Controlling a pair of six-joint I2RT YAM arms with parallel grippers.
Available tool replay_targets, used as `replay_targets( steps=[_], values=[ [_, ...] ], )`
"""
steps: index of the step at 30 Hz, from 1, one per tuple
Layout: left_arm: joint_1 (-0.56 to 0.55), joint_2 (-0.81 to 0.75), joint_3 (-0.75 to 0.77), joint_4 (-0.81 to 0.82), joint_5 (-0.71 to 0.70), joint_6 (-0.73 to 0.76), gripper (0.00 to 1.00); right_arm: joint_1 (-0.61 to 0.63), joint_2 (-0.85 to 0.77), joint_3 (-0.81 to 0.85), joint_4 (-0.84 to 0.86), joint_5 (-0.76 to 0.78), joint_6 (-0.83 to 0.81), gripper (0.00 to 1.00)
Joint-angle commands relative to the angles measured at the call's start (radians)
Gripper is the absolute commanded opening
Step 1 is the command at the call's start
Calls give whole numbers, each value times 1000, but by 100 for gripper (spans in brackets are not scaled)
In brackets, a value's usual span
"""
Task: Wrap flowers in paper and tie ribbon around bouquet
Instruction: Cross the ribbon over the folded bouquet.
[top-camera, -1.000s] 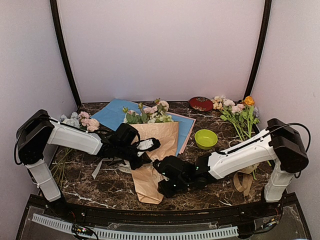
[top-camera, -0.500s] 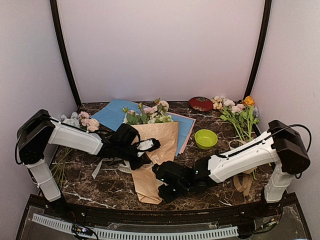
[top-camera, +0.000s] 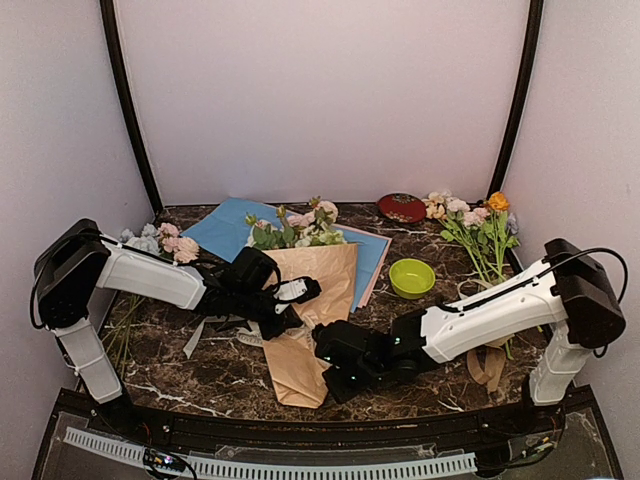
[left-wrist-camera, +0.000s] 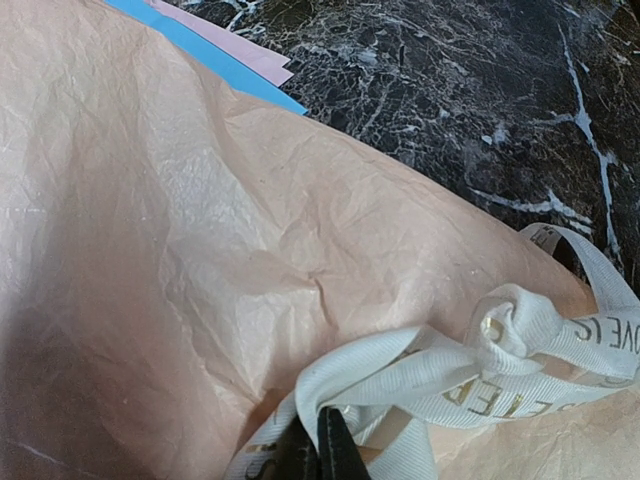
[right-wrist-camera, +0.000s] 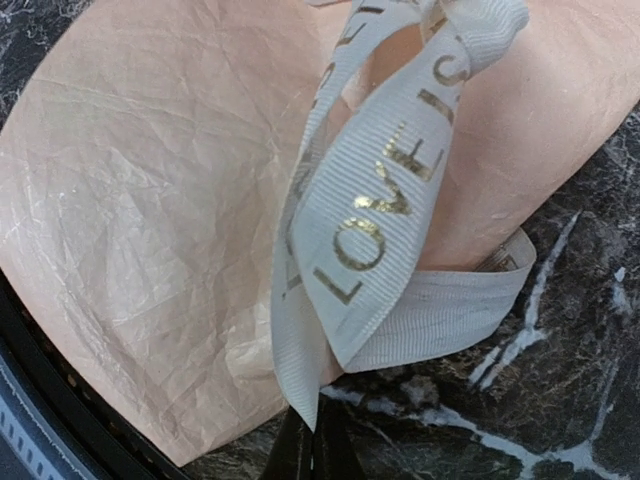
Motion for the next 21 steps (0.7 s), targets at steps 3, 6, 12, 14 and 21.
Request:
replay_targets(
  steps=[3,6,12,14,21],
  values=[
    [-4,-13,18,-36,16,1,0,0,-97,28,-50,45,-3,0],
    [-3,-38,18,-41,43,4,0,-10,-112,34,-63,42,-17,0],
    [-2,-162,13,-65,102,43,47,-60,-148,19,-36,-15,-50,0],
    [1,-198,36,-113,100,55,56,-78,-156,19,-28,-30,-71,0],
    [74,-285,82,-280,123,-46,77,-148,-161,31,-11,-103,-147,0]
  ],
)
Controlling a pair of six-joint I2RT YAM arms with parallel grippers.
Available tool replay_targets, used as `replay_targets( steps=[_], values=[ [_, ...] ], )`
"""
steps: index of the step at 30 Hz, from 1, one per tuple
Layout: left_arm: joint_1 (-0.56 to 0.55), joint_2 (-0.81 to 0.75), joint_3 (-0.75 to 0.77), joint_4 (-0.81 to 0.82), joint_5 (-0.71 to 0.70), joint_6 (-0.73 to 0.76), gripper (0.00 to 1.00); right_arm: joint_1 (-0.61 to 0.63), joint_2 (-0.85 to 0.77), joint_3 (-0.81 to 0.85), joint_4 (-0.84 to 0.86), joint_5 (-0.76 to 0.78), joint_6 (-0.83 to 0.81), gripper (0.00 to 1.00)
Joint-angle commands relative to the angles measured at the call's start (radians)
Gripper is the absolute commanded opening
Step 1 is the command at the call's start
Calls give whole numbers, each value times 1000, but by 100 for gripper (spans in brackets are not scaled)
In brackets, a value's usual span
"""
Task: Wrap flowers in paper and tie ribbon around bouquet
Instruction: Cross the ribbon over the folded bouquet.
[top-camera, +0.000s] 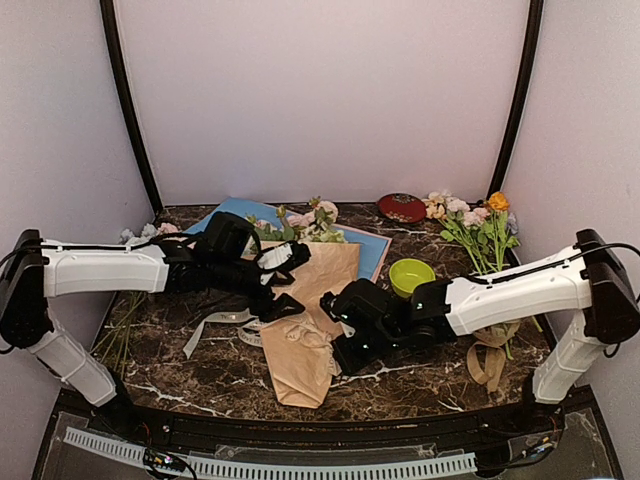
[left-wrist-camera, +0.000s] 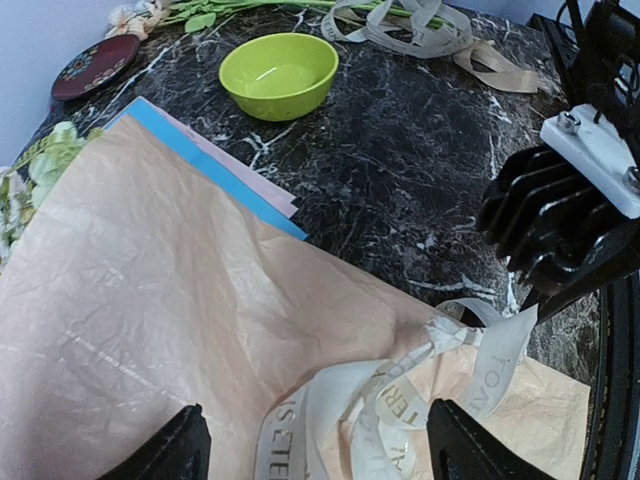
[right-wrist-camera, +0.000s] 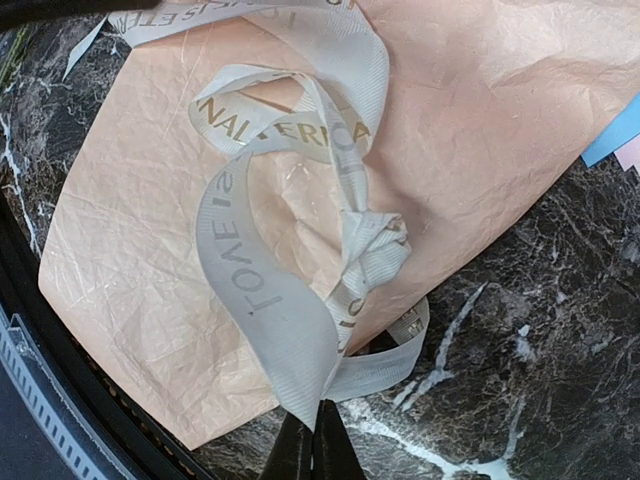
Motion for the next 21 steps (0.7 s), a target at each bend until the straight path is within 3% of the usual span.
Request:
replay_targets(
  steps=[1,6,9,11,16,21],
  values=[
    [65,-69,21,-159,16,-102,77,-40,-24,24,25,-59,-70,0],
    [216,-155,-13,-282,-142,-348,76,-78,-37,44,21,-92,-123,0],
    [340,-142,-24,-435,-232,-550,65,-100,-37,58,26,-104,-155,0],
    [360,-139,-64,-475,-272,-591,64,-106,-37,69,28,-111,-176,0],
    [363,-182,-221,-409,-350,-654,77,-111,-36,91,34,-135,-212,0],
    [371,-74,-248,-354,-338,-661,76,-116,-37,94,29,-135,-234,0]
  ],
)
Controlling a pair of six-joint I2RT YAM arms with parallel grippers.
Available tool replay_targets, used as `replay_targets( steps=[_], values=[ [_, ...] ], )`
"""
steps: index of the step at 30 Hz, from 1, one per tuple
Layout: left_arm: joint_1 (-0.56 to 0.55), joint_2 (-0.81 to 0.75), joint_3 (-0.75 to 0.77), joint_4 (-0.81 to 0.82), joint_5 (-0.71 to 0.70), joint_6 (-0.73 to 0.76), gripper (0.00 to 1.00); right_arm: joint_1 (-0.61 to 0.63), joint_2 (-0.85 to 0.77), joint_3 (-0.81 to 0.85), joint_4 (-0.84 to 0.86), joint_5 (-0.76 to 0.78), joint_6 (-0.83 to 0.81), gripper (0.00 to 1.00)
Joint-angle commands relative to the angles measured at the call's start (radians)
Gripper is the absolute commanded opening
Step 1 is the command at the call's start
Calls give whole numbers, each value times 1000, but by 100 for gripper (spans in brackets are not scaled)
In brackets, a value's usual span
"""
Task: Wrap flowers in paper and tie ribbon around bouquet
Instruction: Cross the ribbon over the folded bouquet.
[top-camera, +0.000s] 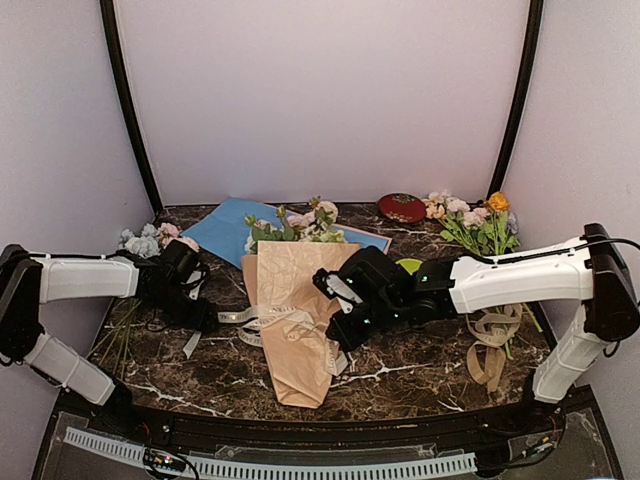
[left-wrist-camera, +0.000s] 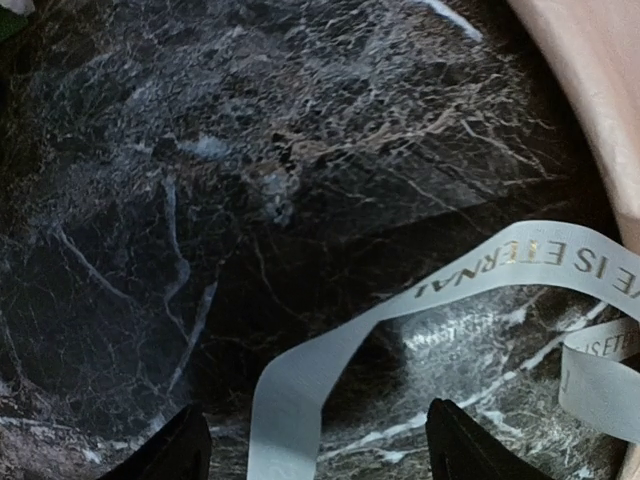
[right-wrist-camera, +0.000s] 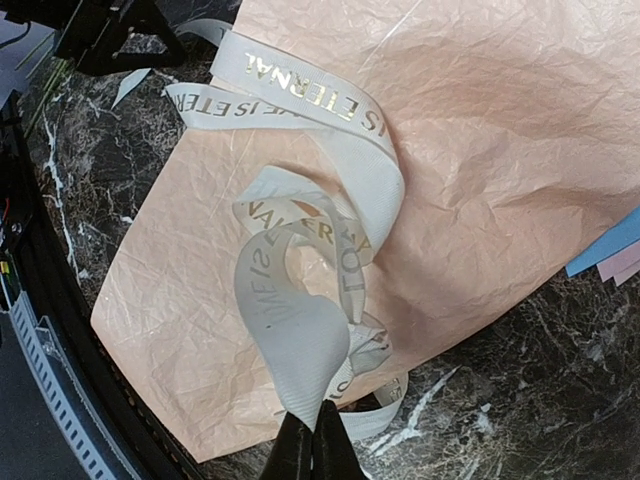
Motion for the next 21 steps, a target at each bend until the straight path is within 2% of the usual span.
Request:
replay_targets(
  steps=[1,4,10,11,12,16,21],
  values=[
    [4,78,-2,39,-7,-45,74,-11,-51,26,14,-11,-38,0],
    [5,123,-12,60,21,-40,66,-16,-66,34,13,-12,-43,0],
    [4,123,-42,106,69,-39,19,-31,-72,100,25,-31,-75,0],
    [5,125,-45,111,76,-37,8,-34,-70,120,26,-38,-87,0],
    [5,129,-45,114,79,-36,2,-38,-67,143,26,-42,-100,0],
    [4,101,-31,113,59,-34,0,-64,-45,257,-10,-37,-156,0],
    [3,-43,9,101,11,-13,0,-120,-12,396,-43,40,-218,0]
  ],
)
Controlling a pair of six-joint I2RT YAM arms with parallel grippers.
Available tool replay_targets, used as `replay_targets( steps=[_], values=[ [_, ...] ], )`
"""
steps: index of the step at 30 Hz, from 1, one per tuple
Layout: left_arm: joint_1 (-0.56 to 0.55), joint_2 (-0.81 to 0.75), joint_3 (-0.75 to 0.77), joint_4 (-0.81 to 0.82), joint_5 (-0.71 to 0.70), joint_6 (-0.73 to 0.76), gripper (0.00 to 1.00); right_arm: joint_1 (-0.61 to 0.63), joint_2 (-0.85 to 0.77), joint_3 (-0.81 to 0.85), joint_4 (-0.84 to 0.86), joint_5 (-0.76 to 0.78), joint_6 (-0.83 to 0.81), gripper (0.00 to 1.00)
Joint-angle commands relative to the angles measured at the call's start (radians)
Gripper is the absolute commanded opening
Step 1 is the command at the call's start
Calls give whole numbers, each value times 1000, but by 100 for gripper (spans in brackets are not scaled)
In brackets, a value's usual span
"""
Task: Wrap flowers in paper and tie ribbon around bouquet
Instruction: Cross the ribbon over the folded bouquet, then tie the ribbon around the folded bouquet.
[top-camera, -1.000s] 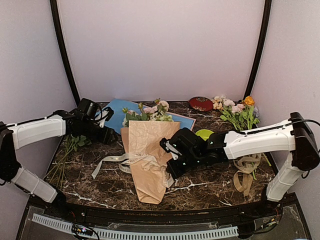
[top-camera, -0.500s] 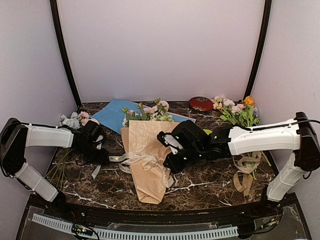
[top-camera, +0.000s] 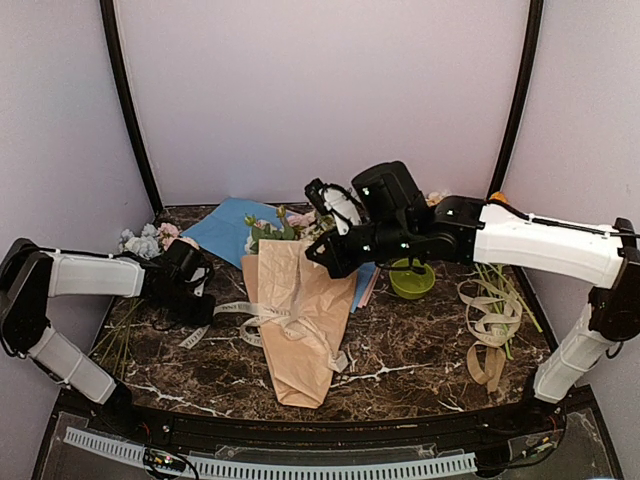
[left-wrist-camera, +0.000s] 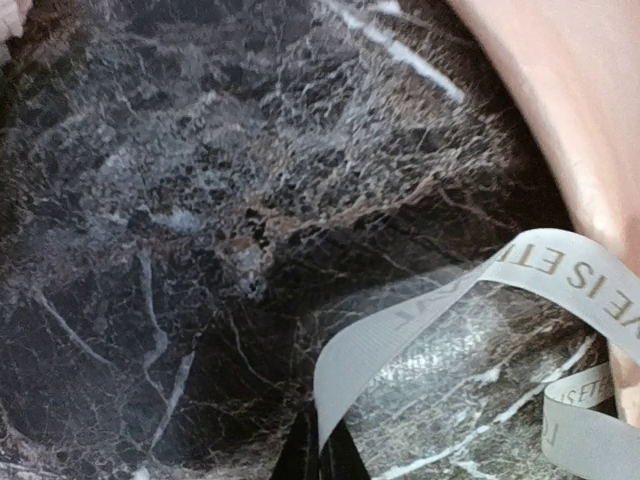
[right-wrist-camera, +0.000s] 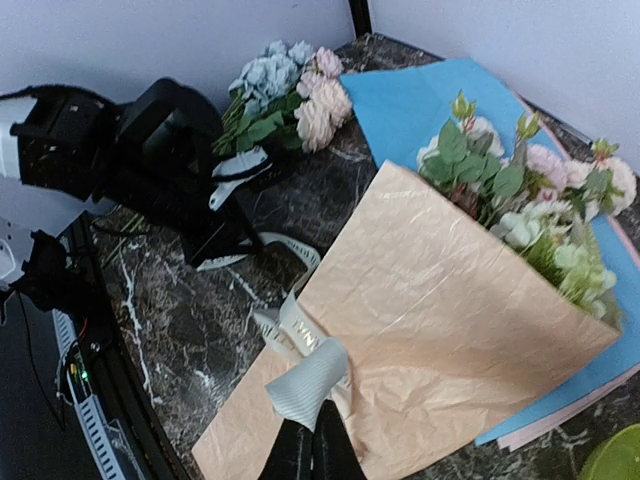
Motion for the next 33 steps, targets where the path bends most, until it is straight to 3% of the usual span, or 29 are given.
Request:
replay_targets(
  steps=[1,8,14,18,21,29,33],
  values=[
    [-5,-157,23,-28,-23,27,0,-61,46,130,-25,87,-95,0],
    [-36,-403,0,42,18,90,0,-210,152,282,-56,66,-135,0],
    [-39,-486,-26,26,-6,100,0,-289,250,492,-128,53,-134,0],
    [-41,-491,-35,30,19,96,0,-275,281,555,-99,-76,-91,0],
    [-56,-515,-26,51,37,110,0,-233,274,547,-75,-84,-95,0],
    [-237,-515,101,78,-9,164,0,-209,246,574,-20,-164,-46,0],
    [-267,-477,123,106,6,164,0,-204,256,581,-26,-164,-49,0]
  ],
)
